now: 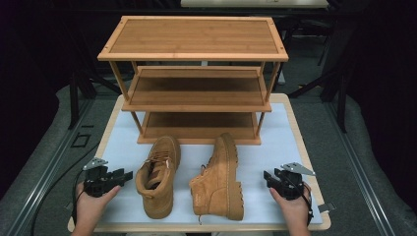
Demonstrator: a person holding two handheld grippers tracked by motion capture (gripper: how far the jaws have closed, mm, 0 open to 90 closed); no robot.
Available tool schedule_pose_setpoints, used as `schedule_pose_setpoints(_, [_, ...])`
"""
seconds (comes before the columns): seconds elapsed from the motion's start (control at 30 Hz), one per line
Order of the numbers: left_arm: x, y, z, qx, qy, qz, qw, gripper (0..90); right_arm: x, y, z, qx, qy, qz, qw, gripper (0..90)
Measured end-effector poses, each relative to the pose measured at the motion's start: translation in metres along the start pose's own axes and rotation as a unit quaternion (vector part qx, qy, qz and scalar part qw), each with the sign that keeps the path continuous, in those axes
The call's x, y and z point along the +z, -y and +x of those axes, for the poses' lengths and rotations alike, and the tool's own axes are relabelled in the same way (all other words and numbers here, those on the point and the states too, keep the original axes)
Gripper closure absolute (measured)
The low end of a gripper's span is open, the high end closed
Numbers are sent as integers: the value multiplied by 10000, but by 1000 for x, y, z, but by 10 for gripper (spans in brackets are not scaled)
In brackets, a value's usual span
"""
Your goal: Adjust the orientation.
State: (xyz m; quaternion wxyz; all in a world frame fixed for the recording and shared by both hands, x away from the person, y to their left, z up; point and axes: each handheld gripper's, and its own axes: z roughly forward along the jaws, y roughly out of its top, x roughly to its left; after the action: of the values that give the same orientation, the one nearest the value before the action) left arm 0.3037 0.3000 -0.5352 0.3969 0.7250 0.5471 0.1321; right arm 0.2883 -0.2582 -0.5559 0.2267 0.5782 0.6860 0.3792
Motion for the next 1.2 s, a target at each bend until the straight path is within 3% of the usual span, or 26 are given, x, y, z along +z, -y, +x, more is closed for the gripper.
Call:
schedule_pose_setpoints(0.07, [-3,-5,-3,111,31,115,9999,555,-1,1,-1,64,-144,-14,9999,532])
schedule_pose_setpoints(0.2, [-12,-19,-11,322,201,363,9986,558,-3,0,0,44,-46,-138,9999,532])
schedule_pose_setpoints(0.3, [-19,-27,-13,318,266,401,9983,572,-4,0,1,20,-50,-214,9998,532])
schedule_pose_setpoints(0.33, [-23,-34,-13,126,424,417,9981,590,-5,1,1,45,-55,-286,9996,532])
schedule_pose_setpoints(0.4, [-30,-42,-13,61,470,495,9976,589,-7,1,2,87,-88,-302,9995,532])
schedule_pose_setpoints(0.7, [-57,-72,-31,322,429,610,9967,580,-8,1,7,20,-54,-260,9996,528])
schedule_pose_setpoints(0.83, [-65,-84,-39,296,458,717,9959,577,-8,1,5,110,-77,-372,9992,528])
schedule_pose_setpoints(0.9, [-66,-86,-41,314,471,719,9958,577,-9,1,4,109,-59,-295,9995,528])
schedule_pose_setpoints(0.97, [-72,-89,-52,344,563,640,9958,576,-9,1,4,144,-63,-356,9992,528])
schedule_pose_setpoints(1.07, [-74,-85,-64,413,671,499,9956,571,-10,1,4,156,-58,-407,9990,528])
schedule_pose_setpoints(1.2, [-70,-79,-75,475,750,498,9948,555,-9,1,4,164,-79,-414,9990,527])
